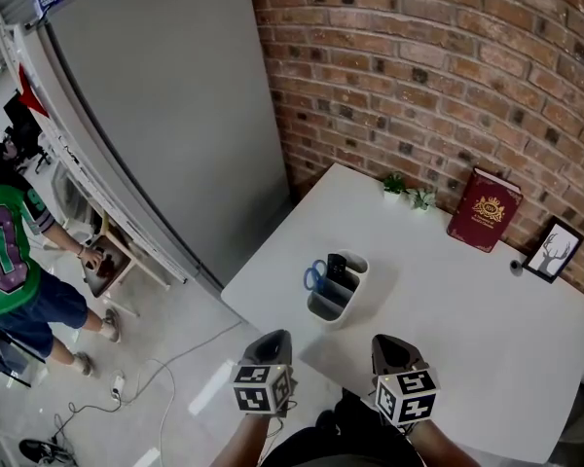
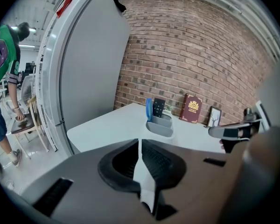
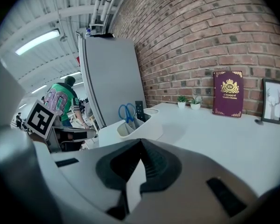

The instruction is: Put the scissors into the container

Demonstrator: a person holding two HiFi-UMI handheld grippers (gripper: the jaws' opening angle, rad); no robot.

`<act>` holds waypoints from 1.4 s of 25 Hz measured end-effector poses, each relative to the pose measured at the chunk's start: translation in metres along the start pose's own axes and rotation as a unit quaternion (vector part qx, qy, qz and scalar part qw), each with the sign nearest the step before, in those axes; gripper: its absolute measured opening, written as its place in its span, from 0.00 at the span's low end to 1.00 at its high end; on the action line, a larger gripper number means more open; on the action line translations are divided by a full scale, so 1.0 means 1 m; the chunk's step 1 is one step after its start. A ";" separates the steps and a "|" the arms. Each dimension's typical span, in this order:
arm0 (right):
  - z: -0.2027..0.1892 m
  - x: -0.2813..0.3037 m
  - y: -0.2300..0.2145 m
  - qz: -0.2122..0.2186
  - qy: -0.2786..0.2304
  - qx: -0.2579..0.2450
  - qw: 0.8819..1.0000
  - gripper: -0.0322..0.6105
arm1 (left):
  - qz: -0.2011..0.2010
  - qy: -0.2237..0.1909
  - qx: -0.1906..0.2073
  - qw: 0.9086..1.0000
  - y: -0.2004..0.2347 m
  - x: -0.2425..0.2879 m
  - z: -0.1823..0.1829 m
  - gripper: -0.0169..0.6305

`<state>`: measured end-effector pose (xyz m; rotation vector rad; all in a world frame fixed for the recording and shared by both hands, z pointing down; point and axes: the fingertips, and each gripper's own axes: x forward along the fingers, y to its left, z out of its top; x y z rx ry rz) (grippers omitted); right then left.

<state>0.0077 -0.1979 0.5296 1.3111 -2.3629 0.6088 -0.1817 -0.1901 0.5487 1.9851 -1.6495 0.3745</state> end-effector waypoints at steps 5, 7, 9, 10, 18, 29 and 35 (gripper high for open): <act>0.002 -0.002 0.004 0.006 -0.005 -0.008 1.000 0.05 | 0.005 -0.007 -0.003 1.000 0.002 -0.007 0.001 0.07; 0.005 -0.002 0.006 0.009 -0.011 -0.013 1.000 0.05 | 0.007 -0.010 -0.002 1.000 0.003 -0.009 0.002 0.07; 0.008 -0.002 0.008 0.013 -0.017 -0.017 1.000 0.05 | 0.009 -0.010 0.000 1.000 0.004 -0.010 0.001 0.07; 0.008 -0.002 0.009 0.017 -0.019 -0.018 1.000 0.05 | 0.010 -0.009 0.001 1.000 0.005 -0.011 0.000 0.07; 0.009 -0.003 0.013 0.026 -0.023 -0.024 0.999 0.05 | 0.015 -0.013 -0.002 1.000 0.008 -0.017 0.002 0.07; 0.018 -0.009 0.010 0.031 -0.041 -0.022 0.998 0.05 | 0.010 -0.021 -0.004 1.000 0.004 -0.019 0.006 0.07; 0.022 -0.009 0.009 0.049 -0.048 -0.029 0.997 0.05 | 0.010 -0.020 -0.004 1.000 0.002 -0.017 0.004 0.07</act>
